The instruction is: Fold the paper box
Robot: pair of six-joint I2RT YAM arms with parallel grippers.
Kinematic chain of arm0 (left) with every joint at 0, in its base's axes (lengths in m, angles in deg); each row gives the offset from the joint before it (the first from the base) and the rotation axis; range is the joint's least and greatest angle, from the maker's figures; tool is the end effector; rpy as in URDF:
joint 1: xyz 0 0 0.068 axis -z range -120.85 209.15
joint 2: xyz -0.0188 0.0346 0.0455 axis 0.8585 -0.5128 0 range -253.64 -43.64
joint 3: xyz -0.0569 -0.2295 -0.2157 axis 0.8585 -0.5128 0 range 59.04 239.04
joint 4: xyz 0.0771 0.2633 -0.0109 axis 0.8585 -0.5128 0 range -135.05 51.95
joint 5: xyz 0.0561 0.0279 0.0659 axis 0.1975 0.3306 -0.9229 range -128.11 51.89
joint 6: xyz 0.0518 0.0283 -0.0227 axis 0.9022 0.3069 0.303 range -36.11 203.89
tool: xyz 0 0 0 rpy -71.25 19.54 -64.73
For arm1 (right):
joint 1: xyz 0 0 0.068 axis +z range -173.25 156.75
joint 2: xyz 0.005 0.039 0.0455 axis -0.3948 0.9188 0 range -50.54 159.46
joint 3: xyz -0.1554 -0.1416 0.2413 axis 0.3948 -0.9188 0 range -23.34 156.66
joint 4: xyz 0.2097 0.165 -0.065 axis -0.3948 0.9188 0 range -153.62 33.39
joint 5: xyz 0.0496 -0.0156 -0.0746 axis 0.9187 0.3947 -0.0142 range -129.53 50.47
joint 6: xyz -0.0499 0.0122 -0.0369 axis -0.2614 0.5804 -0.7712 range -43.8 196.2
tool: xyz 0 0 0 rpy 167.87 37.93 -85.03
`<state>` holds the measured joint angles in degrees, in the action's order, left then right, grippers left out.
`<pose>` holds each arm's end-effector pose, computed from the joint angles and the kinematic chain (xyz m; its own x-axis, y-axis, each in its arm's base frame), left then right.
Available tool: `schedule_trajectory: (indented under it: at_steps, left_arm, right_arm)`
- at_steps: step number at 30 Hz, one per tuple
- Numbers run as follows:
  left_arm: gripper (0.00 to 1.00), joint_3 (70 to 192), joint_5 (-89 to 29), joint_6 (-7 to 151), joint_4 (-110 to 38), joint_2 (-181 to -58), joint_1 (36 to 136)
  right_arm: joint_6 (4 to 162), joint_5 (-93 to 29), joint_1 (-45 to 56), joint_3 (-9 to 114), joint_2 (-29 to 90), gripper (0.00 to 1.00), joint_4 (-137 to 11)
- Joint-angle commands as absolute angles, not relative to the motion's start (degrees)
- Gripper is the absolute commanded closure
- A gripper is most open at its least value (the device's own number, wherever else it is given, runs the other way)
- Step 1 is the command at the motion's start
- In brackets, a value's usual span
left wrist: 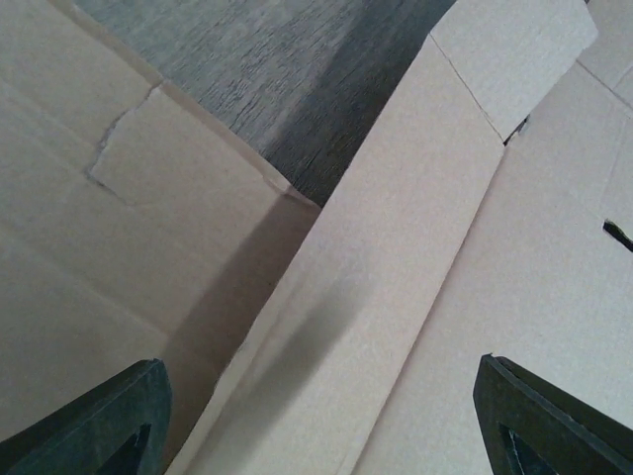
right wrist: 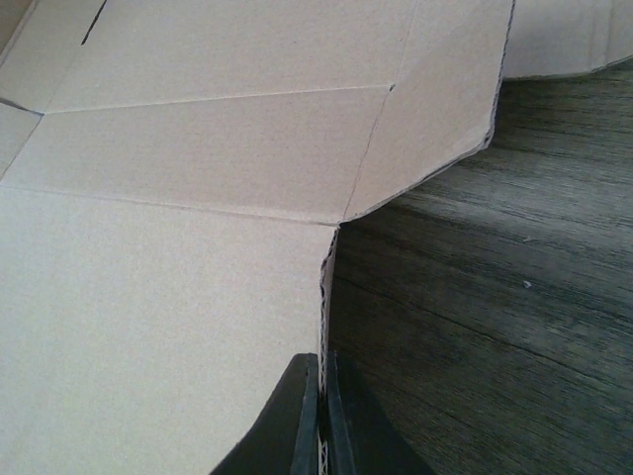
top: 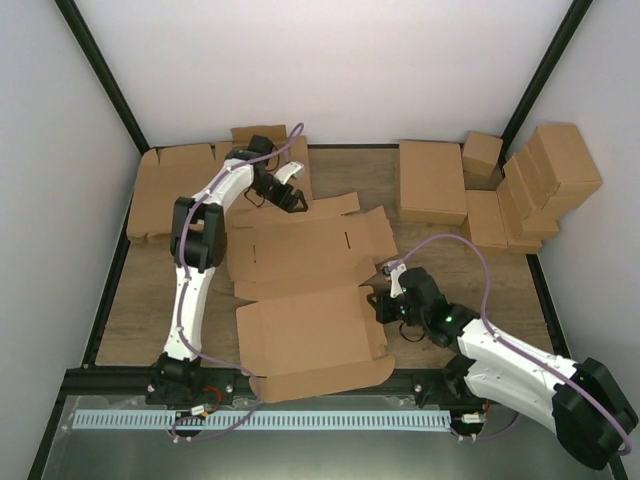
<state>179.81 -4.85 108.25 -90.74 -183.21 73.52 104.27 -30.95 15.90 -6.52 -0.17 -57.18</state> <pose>0.5347 -0.1645 0.1809 -0.6817 0.5306 -0.5037 0.7215 0.6016 -0.3428 0.1219 0.1086 0.1826 -0.7752 -0.0310 -0.6309 -0.3945 0.8039 0.4452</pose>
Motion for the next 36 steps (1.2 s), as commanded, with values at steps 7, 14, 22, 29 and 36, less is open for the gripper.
schedule_trajectory:
  at_steps: [7,14,22,29,36]
  left_arm:
    - [0.13,184.1,-2.7,109.8,-97.3,-186.9,73.5]
    - [0.11,184.0,-5.5,109.3,-97.2,-187.2,73.5]
    - [0.12,185.9,-3.4,108.9,-97.6,-189.2,72.4]
    - [0.31,184.1,4.3,110.9,-102.2,-188.4,72.5]
    - [0.6,178.2,3.8,105.6,-96.1,-178.8,72.5]
  right_arm:
    - [102.9,-30.6,16.5,-4.9,0.7,0.99,-57.9]
    - [103.2,-31.0,16.6,-4.3,1.8,0.99,-57.4]
    - [103.1,-30.8,16.6,-4.2,1.8,0.99,-57.3]
    - [102.8,-31.2,16.6,-3.5,2.9,0.99,-57.0]
    - [103.7,-33.0,16.6,-2.8,4.3,0.99,-56.1]
